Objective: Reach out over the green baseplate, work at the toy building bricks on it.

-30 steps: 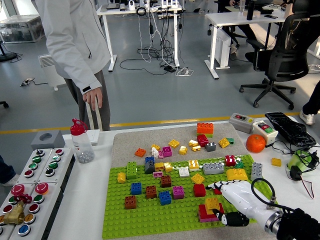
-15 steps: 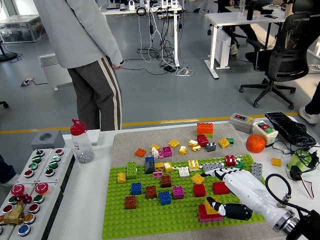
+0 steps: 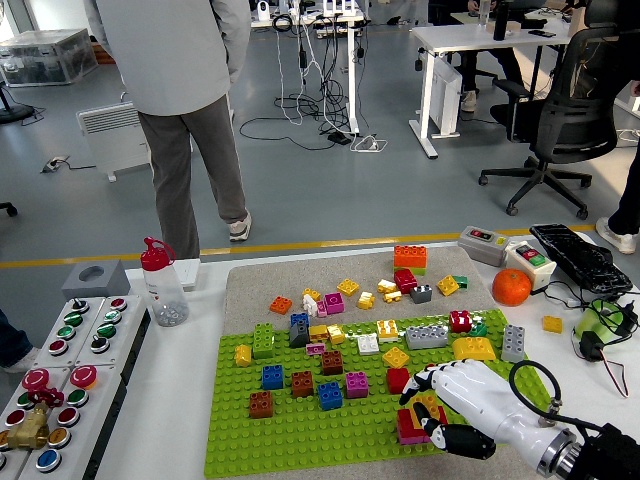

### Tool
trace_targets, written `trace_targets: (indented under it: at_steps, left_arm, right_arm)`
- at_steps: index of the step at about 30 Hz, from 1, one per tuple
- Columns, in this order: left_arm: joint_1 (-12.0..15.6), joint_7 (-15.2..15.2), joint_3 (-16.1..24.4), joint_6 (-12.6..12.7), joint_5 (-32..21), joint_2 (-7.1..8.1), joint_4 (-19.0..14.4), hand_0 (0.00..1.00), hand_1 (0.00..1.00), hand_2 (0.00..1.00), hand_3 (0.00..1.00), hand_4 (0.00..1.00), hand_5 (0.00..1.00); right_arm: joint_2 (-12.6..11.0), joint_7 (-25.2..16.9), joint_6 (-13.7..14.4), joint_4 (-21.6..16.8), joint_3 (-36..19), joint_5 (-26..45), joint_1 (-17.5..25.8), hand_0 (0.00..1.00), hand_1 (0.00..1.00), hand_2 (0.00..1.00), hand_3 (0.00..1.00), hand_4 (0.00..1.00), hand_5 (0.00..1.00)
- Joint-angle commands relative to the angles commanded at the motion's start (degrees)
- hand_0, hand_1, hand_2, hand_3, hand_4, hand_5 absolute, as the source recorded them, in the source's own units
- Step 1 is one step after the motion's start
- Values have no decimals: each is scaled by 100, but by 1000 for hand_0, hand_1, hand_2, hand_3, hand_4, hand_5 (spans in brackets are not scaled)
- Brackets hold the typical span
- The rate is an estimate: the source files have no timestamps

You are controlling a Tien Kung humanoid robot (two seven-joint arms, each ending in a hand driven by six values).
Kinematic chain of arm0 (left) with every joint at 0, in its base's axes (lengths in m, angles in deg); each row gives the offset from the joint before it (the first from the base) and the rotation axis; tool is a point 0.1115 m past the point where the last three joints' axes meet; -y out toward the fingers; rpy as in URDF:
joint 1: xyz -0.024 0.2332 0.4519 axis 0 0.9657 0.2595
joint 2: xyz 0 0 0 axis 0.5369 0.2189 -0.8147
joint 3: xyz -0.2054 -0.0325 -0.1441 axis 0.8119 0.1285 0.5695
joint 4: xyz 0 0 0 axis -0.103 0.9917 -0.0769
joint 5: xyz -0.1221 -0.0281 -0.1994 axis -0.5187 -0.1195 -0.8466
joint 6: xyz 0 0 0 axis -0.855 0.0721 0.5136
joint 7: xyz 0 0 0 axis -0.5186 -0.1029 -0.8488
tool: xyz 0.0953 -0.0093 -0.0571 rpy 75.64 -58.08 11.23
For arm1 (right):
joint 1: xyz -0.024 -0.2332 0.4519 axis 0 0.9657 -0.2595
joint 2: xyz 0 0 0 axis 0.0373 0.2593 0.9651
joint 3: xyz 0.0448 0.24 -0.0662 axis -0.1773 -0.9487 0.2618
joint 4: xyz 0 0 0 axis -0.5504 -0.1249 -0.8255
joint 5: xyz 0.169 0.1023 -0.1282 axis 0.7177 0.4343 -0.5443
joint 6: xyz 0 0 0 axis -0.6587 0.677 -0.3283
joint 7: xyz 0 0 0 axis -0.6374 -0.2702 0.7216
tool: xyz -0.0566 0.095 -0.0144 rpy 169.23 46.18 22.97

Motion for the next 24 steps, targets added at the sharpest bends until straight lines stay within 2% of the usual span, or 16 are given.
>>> trace_targets:
  at_steps: [8,22,24]
  left_arm:
    - [-26,13,-10,0,-31,4,0,664,610,562,439,242,998]
    - [-45,18,-12,-1,-41,3,0,664,610,562,439,242,998]
    - [-46,18,-15,-2,-42,3,0,664,610,562,439,242,998]
  right_arm:
    - [29,103,-154,61,66,-60,-76,572,630,621,573,310,190]
    - [-11,115,-110,-34,33,-159,-48,560,622,613,571,318,194]
    - [-14,117,-115,-39,36,-158,-45,535,612,603,565,318,193]
